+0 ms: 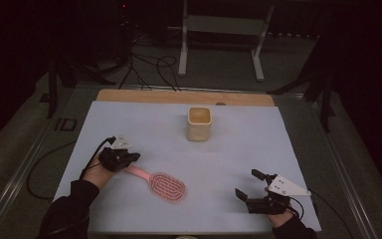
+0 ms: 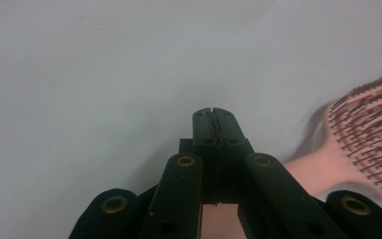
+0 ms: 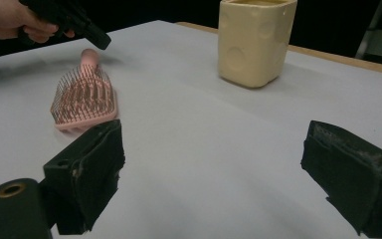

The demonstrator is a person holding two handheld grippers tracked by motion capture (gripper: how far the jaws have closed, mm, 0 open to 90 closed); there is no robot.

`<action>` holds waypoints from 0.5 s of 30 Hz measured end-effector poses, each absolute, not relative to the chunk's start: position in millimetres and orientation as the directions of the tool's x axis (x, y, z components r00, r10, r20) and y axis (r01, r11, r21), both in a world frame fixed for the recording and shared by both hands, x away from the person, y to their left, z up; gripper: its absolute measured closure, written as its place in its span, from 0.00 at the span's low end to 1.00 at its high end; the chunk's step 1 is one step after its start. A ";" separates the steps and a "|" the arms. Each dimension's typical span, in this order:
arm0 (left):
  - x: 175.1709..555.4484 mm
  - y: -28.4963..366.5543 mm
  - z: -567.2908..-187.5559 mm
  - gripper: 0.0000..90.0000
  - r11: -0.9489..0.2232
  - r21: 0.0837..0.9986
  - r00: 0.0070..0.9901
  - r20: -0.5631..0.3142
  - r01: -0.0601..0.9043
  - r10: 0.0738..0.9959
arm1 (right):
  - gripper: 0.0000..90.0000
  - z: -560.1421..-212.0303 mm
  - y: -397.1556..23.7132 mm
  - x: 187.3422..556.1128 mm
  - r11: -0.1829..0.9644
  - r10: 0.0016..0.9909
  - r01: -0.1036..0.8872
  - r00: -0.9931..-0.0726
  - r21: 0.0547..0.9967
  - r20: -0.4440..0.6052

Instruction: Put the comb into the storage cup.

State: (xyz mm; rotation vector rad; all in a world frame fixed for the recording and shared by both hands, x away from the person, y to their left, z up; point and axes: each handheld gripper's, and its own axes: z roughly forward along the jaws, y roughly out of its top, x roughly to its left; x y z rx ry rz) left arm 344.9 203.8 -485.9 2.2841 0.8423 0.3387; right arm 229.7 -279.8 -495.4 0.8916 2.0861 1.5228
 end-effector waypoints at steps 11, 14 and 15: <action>349.0 203.2 -493.9 1.00 -0.612 0.615 0.775 0.002 0.498 0.633 | 0.10 -495.6 -280.6 229.9 0.198 0.701 0.255 -0.712 0.946 0.045; 348.7 202.9 -495.0 1.00 -0.620 0.606 0.777 0.006 0.498 0.630 | 0.10 -495.1 -280.5 229.7 0.198 0.700 0.252 -0.713 0.947 0.044; 348.8 203.0 -495.5 1.00 -0.624 0.602 0.778 0.007 0.498 0.628 | 0.10 -495.6 -280.8 230.3 0.197 0.701 0.254 -0.711 0.947 0.045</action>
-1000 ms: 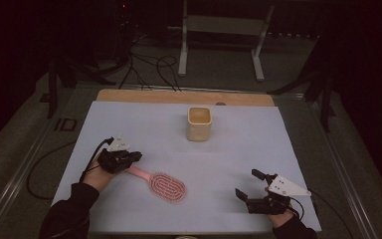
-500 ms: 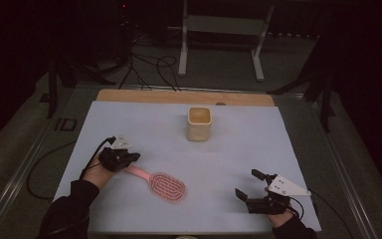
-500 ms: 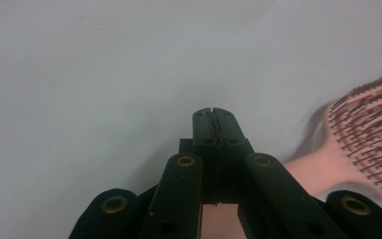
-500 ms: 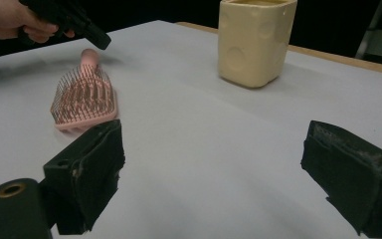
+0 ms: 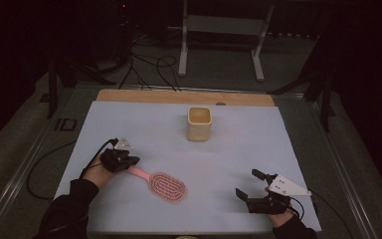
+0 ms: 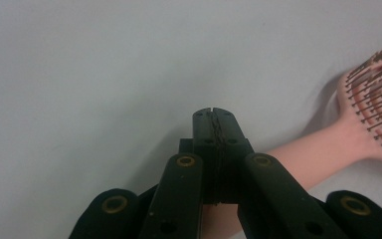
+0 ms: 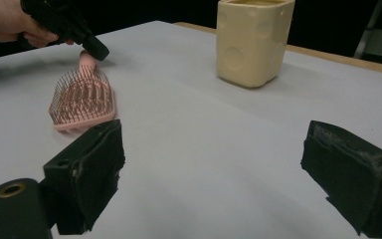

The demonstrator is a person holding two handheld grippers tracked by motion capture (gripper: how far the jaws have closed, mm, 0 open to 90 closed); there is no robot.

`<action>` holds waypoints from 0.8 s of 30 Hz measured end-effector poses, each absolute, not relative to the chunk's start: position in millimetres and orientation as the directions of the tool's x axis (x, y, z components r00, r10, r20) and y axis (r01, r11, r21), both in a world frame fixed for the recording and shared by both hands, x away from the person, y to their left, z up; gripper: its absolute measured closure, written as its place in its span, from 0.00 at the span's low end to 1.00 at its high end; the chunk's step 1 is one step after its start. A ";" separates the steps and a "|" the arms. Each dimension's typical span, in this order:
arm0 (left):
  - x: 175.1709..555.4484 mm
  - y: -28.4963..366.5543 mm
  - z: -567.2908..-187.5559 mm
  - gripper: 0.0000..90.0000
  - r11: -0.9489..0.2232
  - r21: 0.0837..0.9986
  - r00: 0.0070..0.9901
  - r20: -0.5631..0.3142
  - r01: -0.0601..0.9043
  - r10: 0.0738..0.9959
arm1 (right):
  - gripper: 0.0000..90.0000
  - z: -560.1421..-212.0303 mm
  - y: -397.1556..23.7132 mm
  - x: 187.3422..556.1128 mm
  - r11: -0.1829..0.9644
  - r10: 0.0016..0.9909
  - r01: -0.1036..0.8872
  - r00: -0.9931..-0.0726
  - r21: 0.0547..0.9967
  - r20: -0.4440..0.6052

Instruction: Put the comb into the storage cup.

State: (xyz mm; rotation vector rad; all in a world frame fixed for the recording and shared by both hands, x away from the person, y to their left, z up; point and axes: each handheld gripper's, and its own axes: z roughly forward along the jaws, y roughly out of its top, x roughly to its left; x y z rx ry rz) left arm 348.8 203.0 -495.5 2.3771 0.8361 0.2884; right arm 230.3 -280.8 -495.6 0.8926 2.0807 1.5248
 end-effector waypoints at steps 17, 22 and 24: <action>333.8 211.7 -498.1 1.00 -0.654 0.568 0.790 0.011 0.500 0.613 | 0.10 -494.4 -282.2 229.7 0.193 0.710 0.255 -0.703 0.947 0.045; 324.1 216.0 -496.5 1.00 -0.662 0.558 0.792 0.012 0.501 0.610 | 0.10 -494.8 -281.1 229.9 0.194 0.706 0.255 -0.706 0.947 0.045; 320.2 217.1 -496.6 1.00 -0.662 0.558 0.796 0.006 0.500 0.606 | 0.10 -494.8 -280.9 229.9 0.194 0.707 0.256 -0.705 0.947 0.046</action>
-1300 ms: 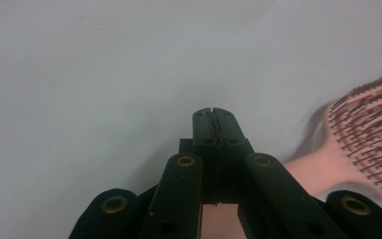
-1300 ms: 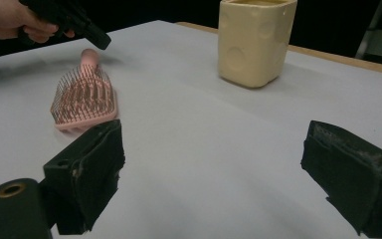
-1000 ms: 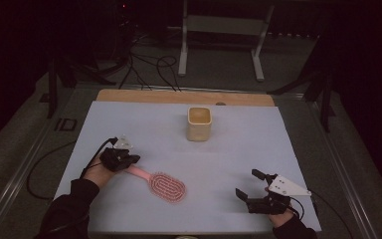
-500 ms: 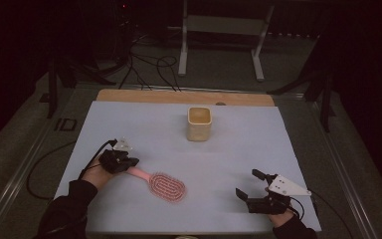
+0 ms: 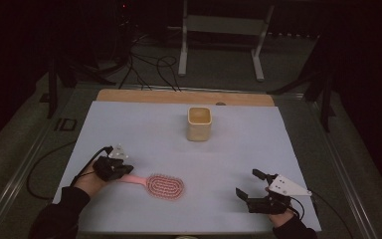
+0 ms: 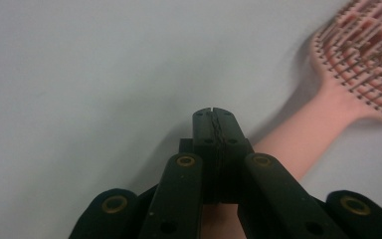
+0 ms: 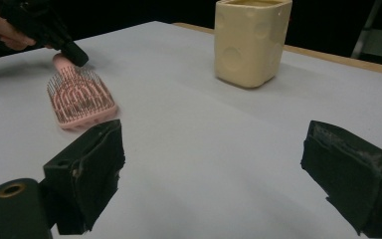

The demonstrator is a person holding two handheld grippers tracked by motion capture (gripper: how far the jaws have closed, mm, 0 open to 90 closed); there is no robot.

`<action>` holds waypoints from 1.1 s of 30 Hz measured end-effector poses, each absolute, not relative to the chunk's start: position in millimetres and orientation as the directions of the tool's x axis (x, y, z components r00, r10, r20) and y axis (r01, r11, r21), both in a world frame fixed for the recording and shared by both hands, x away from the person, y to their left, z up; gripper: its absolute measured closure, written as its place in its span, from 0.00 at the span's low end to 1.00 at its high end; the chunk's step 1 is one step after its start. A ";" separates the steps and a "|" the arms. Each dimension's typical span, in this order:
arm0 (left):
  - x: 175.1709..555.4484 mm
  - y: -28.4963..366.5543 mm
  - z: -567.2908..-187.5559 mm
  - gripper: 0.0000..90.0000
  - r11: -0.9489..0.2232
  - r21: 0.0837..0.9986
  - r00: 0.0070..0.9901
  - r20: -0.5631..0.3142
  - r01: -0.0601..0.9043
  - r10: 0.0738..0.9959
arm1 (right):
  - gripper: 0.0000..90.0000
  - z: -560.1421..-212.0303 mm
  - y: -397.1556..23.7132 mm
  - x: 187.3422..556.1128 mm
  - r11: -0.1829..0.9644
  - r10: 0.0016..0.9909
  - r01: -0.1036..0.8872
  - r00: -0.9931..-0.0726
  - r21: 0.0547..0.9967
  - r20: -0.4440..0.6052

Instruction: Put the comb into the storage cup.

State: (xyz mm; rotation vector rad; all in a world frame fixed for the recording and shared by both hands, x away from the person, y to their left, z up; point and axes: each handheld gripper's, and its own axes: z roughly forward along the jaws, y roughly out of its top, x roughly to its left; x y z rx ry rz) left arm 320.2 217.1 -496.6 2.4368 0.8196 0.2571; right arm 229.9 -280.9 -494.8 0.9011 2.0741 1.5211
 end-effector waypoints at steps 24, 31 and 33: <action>265.2 219.7 -496.6 1.00 -0.679 0.522 0.805 -0.024 0.515 0.592 | 0.10 -494.1 -280.0 229.4 0.194 0.707 0.257 -0.705 0.947 0.046; 255.3 218.2 -495.1 1.00 -0.682 0.511 0.805 -0.033 0.523 0.593 | 0.10 -494.1 -280.0 229.2 0.194 0.708 0.257 -0.705 0.947 0.047; 252.5 217.8 -494.7 1.00 -0.686 0.505 0.807 -0.037 0.524 0.590 | 0.11 -493.8 -280.0 229.1 0.193 0.708 0.257 -0.705 0.947 0.047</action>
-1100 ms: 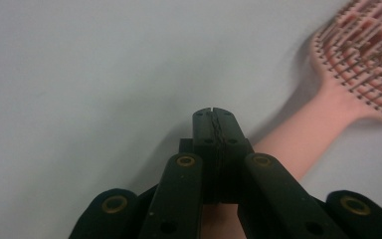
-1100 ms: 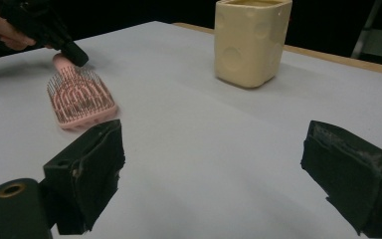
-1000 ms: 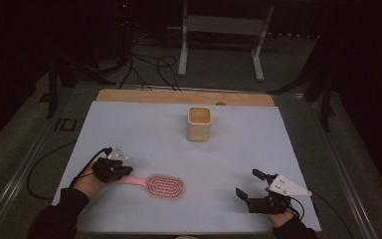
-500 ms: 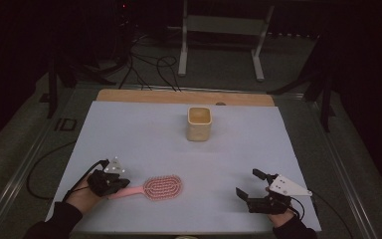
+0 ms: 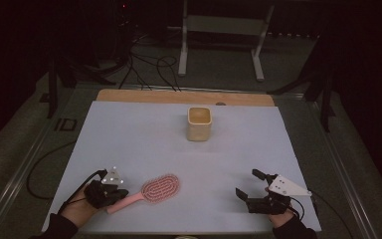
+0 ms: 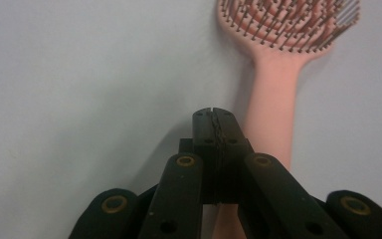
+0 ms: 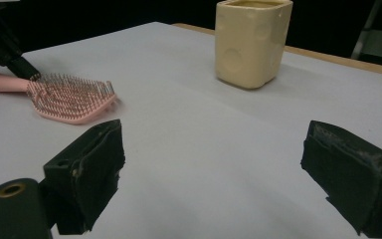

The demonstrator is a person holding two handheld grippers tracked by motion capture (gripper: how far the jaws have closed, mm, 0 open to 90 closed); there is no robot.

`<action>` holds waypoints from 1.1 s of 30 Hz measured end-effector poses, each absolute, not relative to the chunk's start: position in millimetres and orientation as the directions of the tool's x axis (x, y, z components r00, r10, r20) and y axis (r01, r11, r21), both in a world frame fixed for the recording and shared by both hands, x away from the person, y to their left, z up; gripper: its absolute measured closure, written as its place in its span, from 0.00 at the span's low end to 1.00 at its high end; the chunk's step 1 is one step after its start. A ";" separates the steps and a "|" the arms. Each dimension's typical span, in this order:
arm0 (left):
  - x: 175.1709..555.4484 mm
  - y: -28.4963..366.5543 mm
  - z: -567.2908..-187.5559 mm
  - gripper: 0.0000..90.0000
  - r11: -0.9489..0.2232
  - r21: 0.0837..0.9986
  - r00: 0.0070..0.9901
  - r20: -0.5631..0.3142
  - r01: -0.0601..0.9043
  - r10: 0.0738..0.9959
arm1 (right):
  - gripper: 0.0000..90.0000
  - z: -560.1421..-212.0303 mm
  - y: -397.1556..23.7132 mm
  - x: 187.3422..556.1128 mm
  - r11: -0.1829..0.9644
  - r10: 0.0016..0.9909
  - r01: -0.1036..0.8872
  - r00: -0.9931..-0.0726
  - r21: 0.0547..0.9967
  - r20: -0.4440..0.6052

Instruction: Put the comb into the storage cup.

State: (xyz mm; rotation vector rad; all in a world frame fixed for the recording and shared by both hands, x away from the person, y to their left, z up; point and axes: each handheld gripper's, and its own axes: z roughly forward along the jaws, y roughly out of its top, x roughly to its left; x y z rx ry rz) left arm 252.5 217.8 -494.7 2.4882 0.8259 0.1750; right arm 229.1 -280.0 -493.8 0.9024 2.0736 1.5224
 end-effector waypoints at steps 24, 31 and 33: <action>246.7 211.3 -487.6 1.00 -0.692 0.461 0.798 -0.063 0.555 0.599 | 0.11 -494.0 -280.1 229.1 0.194 0.709 0.259 -0.704 0.946 0.047; 248.0 211.1 -475.6 0.85 -0.659 0.477 0.770 -0.062 0.581 0.634 | 0.11 -494.6 -279.4 229.1 0.202 0.709 0.260 -0.704 0.944 0.042; 248.3 210.8 -474.9 0.82 -0.657 0.476 0.769 -0.065 0.585 0.636 | 0.10 -494.1 -279.3 228.7 0.200 0.709 0.259 -0.704 0.945 0.043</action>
